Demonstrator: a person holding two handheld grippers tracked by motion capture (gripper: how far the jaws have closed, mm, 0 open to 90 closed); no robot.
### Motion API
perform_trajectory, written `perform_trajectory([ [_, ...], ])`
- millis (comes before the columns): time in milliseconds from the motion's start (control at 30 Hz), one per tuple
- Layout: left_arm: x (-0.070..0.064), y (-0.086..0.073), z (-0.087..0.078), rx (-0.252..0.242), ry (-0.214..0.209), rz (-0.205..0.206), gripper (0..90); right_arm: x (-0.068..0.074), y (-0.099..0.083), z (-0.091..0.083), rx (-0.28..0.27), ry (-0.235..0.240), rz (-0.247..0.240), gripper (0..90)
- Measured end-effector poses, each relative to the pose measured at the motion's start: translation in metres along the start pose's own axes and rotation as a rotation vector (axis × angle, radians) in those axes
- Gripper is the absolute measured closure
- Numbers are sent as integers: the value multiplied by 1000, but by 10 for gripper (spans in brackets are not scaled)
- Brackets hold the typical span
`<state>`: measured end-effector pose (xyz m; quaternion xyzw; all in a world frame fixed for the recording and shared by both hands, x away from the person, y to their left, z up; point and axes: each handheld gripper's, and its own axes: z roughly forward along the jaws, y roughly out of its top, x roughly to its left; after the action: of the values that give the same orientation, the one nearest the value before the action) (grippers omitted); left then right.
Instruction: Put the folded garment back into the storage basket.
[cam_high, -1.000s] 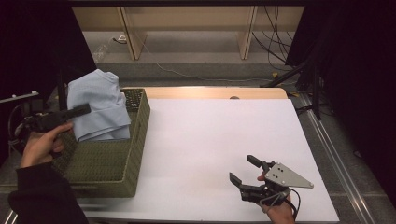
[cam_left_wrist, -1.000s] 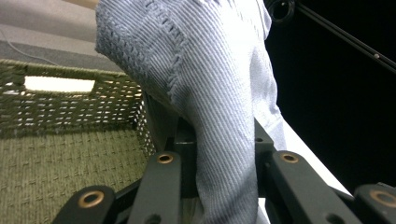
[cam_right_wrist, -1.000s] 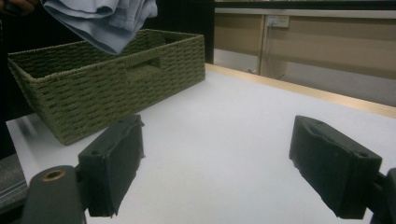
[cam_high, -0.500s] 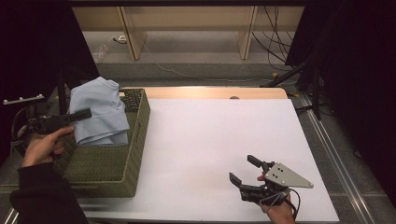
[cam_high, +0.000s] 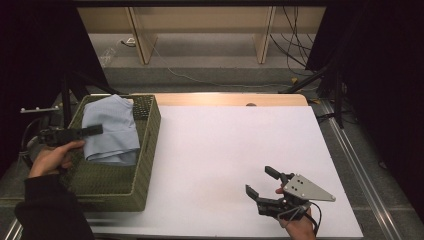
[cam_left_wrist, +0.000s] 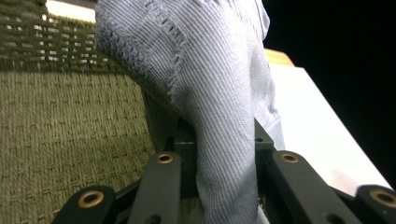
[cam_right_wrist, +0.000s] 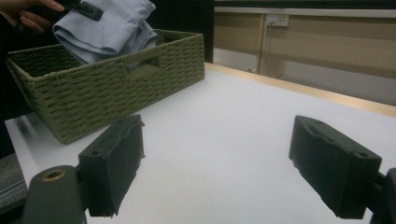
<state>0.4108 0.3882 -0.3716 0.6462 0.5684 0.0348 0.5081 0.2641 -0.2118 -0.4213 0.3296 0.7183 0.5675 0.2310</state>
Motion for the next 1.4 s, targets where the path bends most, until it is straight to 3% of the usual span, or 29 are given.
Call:
perform_trajectory([
  [367,18,-9,15,79,2,-40,724,0,0,0,-3,1,-2,186],
  [500,18,-10,20,108,30,-26,724,0,0,0,-2,1,-1,186],
  [867,24,-15,35,160,1,-51,724,0,0,0,-3,2,-2,186],
  [1100,29,-18,42,191,42,-52,720,0,0,0,-4,3,-2,186],
  [1300,30,-20,48,225,117,-47,711,0,0,0,-4,3,-3,186],
  [1400,30,-21,51,254,174,-36,700,0,0,0,-4,3,-3,186],
])
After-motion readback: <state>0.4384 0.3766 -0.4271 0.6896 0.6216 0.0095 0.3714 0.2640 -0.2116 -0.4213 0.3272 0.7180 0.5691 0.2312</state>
